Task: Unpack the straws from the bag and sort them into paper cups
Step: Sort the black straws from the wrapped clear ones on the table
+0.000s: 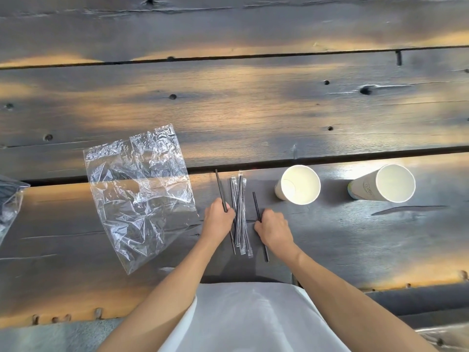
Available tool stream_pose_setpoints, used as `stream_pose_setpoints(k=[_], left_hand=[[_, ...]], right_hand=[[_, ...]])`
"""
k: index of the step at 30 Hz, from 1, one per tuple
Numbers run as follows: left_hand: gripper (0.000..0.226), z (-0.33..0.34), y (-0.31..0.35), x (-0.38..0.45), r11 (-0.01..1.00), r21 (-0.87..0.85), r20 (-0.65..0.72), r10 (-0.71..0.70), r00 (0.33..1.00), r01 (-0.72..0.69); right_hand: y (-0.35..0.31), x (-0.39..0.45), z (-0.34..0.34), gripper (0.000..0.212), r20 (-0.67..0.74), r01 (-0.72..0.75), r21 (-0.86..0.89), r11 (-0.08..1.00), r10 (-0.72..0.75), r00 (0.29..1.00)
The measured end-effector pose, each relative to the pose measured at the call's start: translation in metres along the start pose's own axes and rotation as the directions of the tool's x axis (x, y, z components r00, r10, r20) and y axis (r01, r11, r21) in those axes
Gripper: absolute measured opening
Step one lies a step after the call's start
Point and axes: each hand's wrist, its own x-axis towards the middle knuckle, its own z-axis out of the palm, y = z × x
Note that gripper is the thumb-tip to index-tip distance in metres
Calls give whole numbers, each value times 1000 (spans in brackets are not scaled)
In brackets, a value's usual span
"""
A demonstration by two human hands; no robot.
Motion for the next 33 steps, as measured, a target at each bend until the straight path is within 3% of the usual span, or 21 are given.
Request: stream_pose_setpoints(k=[5, 10, 13, 16, 22, 25, 28, 33], left_hand=[[30, 9, 9, 10, 995, 85, 3, -53, 999, 53], [17, 14, 11, 13, 987, 137, 33, -87, 996, 82], [23, 9, 7, 11, 993, 108, 40, -48, 998, 43], [24, -1, 2, 8, 1000, -4, 76, -14, 997, 14], [32, -20, 9, -12, 950, -294, 238, -36, 971, 107], [33, -27, 13, -26, 893, -432, 300, 10, 954, 126], [32, -32, 15, -39, 738, -641, 375, 60, 925, 212], [17, -40, 18, -58, 629, -743, 370, 104, 923, 227]], right_hand=[[0, 3, -3, 14, 63, -56, 80, 995, 51, 997], [2, 4, -6, 15, 109, -76, 189, 979, 56, 992], [3, 3, -6, 15, 106, -65, 233, 970, 41, 993], [0, 0, -6, 12, 74, 5, 378, 926, -36, 997], [-25, -11, -29, 13, 93, 107, 740, 664, -258, 962], [-35, -14, -36, 12, 95, 123, 789, 602, -316, 944], [-36, -17, -41, 22, 104, 105, 823, 559, -330, 938], [-31, -24, -44, 20, 92, 155, 819, 553, -393, 915]])
